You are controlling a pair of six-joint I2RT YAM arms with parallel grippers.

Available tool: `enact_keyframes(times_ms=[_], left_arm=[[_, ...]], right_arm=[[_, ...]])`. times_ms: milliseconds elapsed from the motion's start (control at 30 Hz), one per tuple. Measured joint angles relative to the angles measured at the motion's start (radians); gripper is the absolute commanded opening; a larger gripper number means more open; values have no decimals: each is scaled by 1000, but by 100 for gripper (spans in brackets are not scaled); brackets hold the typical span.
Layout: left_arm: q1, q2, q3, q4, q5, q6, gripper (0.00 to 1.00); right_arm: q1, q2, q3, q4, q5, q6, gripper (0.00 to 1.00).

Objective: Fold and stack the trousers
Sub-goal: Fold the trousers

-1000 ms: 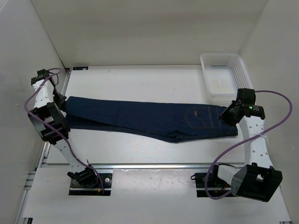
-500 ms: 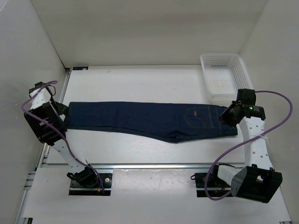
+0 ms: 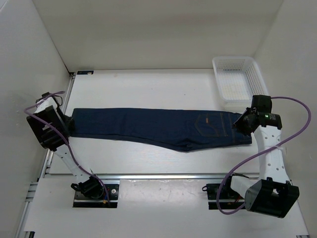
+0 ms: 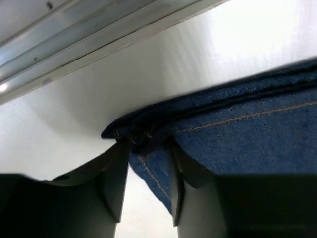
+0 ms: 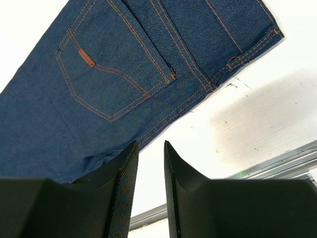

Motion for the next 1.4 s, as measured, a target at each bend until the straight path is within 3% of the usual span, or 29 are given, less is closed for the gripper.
enact_keyframes(times_ms=[33, 133, 467, 767, 867, 1067, 1400], left_arm=[[-2, 8, 2, 3, 2, -5, 33], [-10, 9, 2, 12, 5, -14, 10], [-31, -30, 15, -14, -37, -11, 10], [-123, -322, 135, -80, -66, 19, 10], [-230, -403, 167, -91, -84, 30, 10], [-550, -444, 195, -141, -136, 10, 10], [-1065, -406, 270, -204, -213, -200, 10]], right_arm=[[0, -1, 0, 0, 0, 0, 33], [0, -3, 0, 0, 0, 0, 33], [0, -46, 0, -7, 8, 0, 33], [0, -72, 0, -14, 8, -2, 33], [0, -84, 0, -22, 7, -3, 33], [0, -89, 0, -23, 7, -3, 33], [0, -107, -12, -25, 7, -3, 33]])
